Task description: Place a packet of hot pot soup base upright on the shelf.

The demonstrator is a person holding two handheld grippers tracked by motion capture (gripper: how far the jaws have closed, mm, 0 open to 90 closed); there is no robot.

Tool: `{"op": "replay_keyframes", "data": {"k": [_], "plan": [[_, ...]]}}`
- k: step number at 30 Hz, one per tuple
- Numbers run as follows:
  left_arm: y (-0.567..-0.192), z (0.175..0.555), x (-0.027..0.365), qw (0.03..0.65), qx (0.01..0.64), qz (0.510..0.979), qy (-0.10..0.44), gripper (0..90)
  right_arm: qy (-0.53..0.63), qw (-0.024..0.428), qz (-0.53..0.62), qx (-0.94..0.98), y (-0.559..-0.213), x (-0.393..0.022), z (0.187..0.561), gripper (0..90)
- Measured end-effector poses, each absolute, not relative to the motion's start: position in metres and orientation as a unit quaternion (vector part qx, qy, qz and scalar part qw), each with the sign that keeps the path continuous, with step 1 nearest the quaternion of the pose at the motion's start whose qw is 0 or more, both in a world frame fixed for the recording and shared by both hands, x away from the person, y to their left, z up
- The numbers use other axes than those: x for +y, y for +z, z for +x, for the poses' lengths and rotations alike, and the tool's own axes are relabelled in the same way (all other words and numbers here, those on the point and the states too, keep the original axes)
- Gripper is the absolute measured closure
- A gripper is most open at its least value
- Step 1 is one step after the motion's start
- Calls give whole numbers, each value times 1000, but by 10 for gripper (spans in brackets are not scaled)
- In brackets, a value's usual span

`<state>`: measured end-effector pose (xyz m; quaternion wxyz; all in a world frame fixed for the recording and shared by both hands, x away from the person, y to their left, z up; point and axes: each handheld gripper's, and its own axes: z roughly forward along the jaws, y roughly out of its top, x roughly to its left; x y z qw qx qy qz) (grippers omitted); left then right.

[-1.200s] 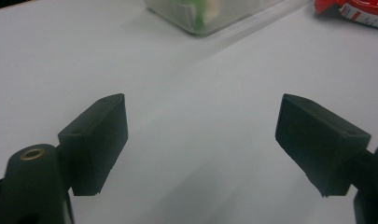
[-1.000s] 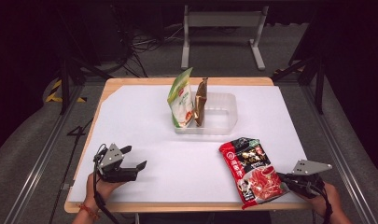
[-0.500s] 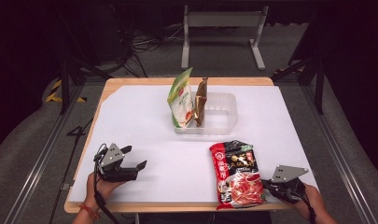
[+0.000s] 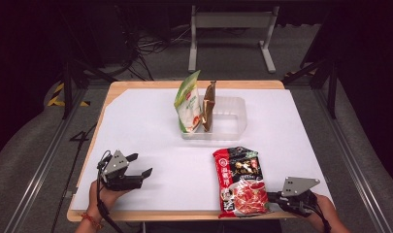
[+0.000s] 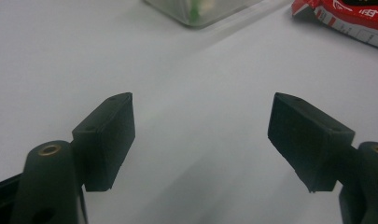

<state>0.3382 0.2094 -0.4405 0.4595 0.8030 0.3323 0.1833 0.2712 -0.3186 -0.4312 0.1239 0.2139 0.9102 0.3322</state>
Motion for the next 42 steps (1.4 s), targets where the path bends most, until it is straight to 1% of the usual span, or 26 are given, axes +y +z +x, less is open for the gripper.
{"op": "replay_keyframes", "data": {"k": [3,5,7,10,11,13,16,18,19,21,22,23,25,26,27,30,32,34,36,38,40,42], "plan": [[-442,340,209,459,336,802,181,238,329,110,197,917,-433,-313,270,900],[-443,341,207,454,330,807,182,238,326,115,194,918,-434,-309,268,900],[-442,342,207,454,329,807,182,236,328,96,192,920,-433,-303,270,898],[-443,344,207,460,336,803,176,236,328,94,196,919,-434,-294,273,897],[-443,344,206,458,335,805,175,237,328,100,198,919,-434,-290,275,892],[-444,343,204,455,330,808,176,236,322,110,197,919,-433,-286,277,830],[-443,343,204,458,331,806,176,235,332,102,206,915,-434,-293,280,768],[-443,342,204,457,332,806,178,233,332,116,210,912,-434,-299,282,679],[-443,341,203,456,327,808,182,232,337,121,215,909,-433,-302,283,674],[-443,341,203,450,320,811,190,232,362,116,234,895,-430,-311,288,642],[-443,340,204,452,322,809,191,232,374,116,242,888,-428,-315,290,603],[-442,340,204,453,324,808,194,232,388,115,252,879,-427,-318,294,524],[-442,340,205,456,323,806,192,226,393,114,266,873,-424,-320,300,432],[-442,340,204,456,324,806,194,216,394,113,269,872,-423,-320,302,399],[-442,340,204,454,325,806,198,202,396,112,270,871,-423,-320,305,382],[-443,339,203,453,325,807,196,193,403,106,273,867,-422,-321,311,368],[-443,339,202,448,319,810,204,193,416,93,288,857,-422,-320,323,341],[-444,338,200,444,315,814,202,192,421,79,293,855,-423,-317,334,339],[-445,337,198,440,311,818,202,191,412,93,298,856,-423,-314,343,320],[-445,337,197,438,306,820,204,192,420,80,313,848,-425,-313,353,322],[-444,337,197,438,302,821,205,196,419,79,333,841,-428,-311,365,301],[-444,336,196,438,301,822,205,204,427,63,353,830,-432,-310,377,294]]}}
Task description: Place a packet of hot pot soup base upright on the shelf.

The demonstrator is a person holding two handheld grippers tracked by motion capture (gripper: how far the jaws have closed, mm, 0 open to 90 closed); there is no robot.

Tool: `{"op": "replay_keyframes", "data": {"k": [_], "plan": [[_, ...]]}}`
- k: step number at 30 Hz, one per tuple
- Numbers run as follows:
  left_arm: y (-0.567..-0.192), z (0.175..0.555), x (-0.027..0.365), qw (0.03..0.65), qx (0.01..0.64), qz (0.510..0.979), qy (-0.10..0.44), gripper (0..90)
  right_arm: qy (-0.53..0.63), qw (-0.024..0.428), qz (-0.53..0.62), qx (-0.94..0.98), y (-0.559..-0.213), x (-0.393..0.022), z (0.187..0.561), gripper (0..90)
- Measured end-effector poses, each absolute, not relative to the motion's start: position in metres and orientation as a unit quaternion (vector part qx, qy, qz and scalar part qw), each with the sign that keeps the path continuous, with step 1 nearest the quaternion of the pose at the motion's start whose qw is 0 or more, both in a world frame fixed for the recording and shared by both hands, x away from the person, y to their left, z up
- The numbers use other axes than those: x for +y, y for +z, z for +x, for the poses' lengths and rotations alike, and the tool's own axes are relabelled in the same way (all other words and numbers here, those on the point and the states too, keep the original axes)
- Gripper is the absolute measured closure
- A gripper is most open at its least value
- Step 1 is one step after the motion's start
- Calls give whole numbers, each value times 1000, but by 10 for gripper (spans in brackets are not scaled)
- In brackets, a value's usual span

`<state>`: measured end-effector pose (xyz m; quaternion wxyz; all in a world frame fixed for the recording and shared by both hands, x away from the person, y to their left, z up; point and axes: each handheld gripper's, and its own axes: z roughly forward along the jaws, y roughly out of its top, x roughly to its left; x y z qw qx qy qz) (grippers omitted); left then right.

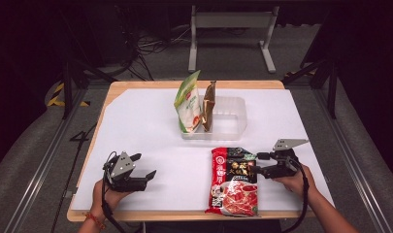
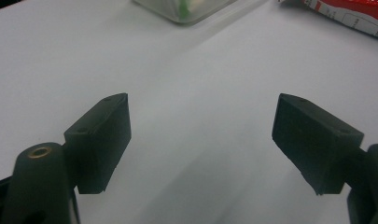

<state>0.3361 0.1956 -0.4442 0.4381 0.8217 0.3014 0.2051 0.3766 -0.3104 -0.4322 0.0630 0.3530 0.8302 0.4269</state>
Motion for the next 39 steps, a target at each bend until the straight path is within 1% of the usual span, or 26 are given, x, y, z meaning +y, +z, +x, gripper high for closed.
{"op": "replay_keyframes", "data": {"k": [4,6,9,11,14,15,17,18,19,20,24,27,28,29,31,34,35,36,39], "plan": [[-444,336,194,437,297,824,204,209,424,48,377,822,-436,-306,389,275],[-444,336,194,437,295,825,205,209,419,51,390,819,-438,-304,395,276],[-444,336,193,436,294,826,204,212,418,34,401,815,-441,-301,401,264],[-444,336,192,437,294,825,203,216,425,15,401,812,-441,-297,404,251],[-444,337,191,436,293,826,206,219,428,2,398,811,-442,-291,406,261],[-444,337,191,433,293,826,210,221,432,-12,389,813,-443,-286,406,253],[-444,337,190,432,291,827,212,223,421,4,380,823,-442,-277,404,260],[-444,337,190,432,292,826,212,223,421,4,380,823,-442,-277,404,260],[-444,337,190,430,291,828,213,226,417,14,377,827,-442,-277,403,333],[-444,338,190,429,292,828,213,226,417,20,378,826,-442,-277,402,374],[-445,337,188,427,292,828,216,232,413,34,384,825,-442,-274,400,478],[-445,337,188,427,292,828,216,235,427,27,392,814,-443,-280,401,614],[-445,337,188,427,292,828,216,234,427,27,392,814,-443,-280,401,614],[-446,337,188,426,293,828,215,234,430,29,394,812,-442,-281,400,656],[-446,338,189,426,294,828,216,234,431,33,390,813,-442,-281,400,672],[-446,338,191,428,299,825,216,234,440,40,384,811,-441,-282,397,752],[-446,338,191,429,299,825,216,234,448,41,381,808,-440,-283,396,797],[-446,338,193,429,299,825,216,235,452,43,377,807,-439,-284,395,824],[-446,337,195,431,303,822,216,236,461,44,369,806,-435,-286,392,853]]}}
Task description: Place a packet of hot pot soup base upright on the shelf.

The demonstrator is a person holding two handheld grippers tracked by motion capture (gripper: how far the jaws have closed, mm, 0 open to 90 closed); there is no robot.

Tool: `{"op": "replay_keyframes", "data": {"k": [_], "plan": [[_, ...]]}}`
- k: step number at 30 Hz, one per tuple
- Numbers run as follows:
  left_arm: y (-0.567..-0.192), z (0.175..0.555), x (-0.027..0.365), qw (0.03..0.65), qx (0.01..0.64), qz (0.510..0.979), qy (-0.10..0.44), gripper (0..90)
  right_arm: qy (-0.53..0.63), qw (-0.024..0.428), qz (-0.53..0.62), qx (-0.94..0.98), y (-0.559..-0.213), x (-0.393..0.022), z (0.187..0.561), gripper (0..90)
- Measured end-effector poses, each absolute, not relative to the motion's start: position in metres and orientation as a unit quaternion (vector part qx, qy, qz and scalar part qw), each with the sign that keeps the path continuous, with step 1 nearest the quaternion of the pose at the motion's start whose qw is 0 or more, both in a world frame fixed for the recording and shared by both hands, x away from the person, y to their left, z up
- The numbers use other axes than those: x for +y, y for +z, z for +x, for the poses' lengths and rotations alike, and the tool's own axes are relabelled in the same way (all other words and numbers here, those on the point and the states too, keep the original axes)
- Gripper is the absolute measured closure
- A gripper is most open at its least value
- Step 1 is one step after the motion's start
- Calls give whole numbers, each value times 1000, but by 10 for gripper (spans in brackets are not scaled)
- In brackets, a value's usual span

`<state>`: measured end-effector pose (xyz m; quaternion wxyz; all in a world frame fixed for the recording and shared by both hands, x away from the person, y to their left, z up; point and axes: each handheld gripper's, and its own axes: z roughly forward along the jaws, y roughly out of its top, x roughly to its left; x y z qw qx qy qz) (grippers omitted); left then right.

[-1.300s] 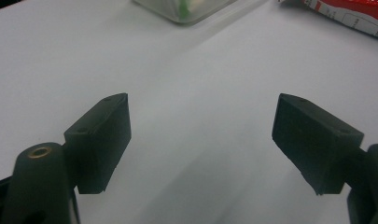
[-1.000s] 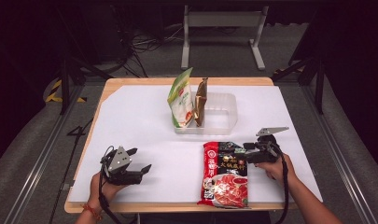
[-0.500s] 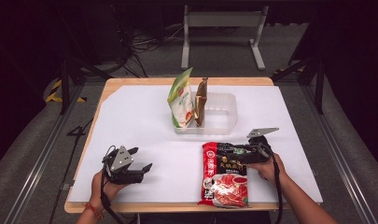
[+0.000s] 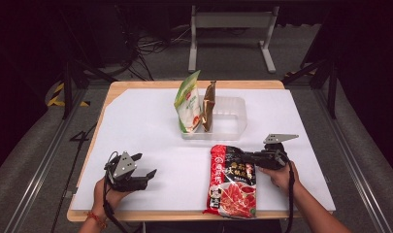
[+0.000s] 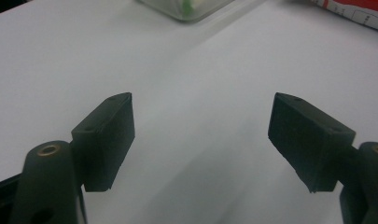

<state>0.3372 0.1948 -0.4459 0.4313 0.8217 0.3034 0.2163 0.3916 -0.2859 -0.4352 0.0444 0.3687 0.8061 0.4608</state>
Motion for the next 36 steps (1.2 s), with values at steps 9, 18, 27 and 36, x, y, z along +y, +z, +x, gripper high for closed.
{"op": "replay_keyframes", "data": {"k": [9,18,27,36], "plan": [[-445,336,200,433,307,818,221,238,498,67,332,799,-409,-288,376,876],[-439,333,209,450,317,803,228,252,555,80,310,768,-373,-290,359,880],[-439,333,212,451,322,801,229,239,575,115,294,755,-346,-294,351,879],[-438,332,212,451,323,800,230,259,587,146,273,748,-329,-292,339,885]]}}
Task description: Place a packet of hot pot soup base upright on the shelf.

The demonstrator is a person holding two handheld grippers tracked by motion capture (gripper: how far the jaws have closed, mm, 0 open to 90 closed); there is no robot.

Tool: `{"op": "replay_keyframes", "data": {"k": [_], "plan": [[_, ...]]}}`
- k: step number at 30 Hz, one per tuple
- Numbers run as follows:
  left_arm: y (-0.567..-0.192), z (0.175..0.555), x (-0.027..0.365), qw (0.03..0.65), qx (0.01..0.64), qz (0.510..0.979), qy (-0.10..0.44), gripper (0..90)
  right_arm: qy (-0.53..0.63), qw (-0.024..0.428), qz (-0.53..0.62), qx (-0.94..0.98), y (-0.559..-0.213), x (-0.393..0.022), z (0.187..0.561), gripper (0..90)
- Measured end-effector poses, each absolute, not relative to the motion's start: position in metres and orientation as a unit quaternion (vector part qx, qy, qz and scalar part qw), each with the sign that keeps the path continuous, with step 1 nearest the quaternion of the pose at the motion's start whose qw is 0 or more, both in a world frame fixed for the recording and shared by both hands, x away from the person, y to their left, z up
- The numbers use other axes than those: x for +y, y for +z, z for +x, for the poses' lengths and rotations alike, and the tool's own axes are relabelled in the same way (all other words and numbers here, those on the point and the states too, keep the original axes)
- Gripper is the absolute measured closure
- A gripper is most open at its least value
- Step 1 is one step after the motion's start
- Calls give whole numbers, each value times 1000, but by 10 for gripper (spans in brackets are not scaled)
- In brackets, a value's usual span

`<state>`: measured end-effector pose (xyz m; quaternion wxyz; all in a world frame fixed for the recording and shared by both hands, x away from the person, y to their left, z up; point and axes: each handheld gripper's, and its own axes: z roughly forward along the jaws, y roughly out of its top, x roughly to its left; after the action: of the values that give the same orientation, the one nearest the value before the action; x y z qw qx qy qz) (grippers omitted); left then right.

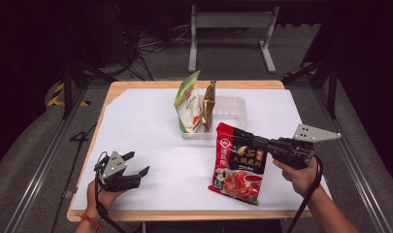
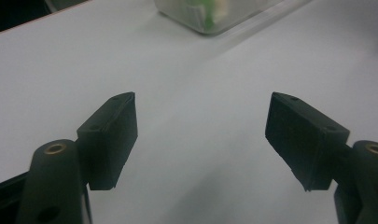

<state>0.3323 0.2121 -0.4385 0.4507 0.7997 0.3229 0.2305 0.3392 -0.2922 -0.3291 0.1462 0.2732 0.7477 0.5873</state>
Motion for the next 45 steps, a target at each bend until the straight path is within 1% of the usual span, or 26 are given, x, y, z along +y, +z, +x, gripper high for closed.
{"op": "replay_keyframes", "data": {"k": [8,10,13,21,27,32,39,45], "plan": [[-437,332,213,466,323,791,228,238,591,173,275,738,-314,-296,336,885],[-437,332,213,464,323,792,231,237,592,180,278,735,-311,-297,336,885],[-438,332,213,463,322,793,230,223,595,203,276,727,-303,-297,333,886],[-438,332,213,463,320,794,230,199,593,231,288,716,-289,-302,337,886],[-438,331,211,466,318,793,230,199,603,239,299,700,-283,-303,344,886],[-440,332,208,456,315,800,230,184,609,258,301,687,-274,-299,349,885],[-441,331,205,453,312,802,232,183,613,271,309,675,-261,-288,363,886],[-443,330,201,448,306,808,230,179,607,272,317,676,-256,-273,379,886]]}}
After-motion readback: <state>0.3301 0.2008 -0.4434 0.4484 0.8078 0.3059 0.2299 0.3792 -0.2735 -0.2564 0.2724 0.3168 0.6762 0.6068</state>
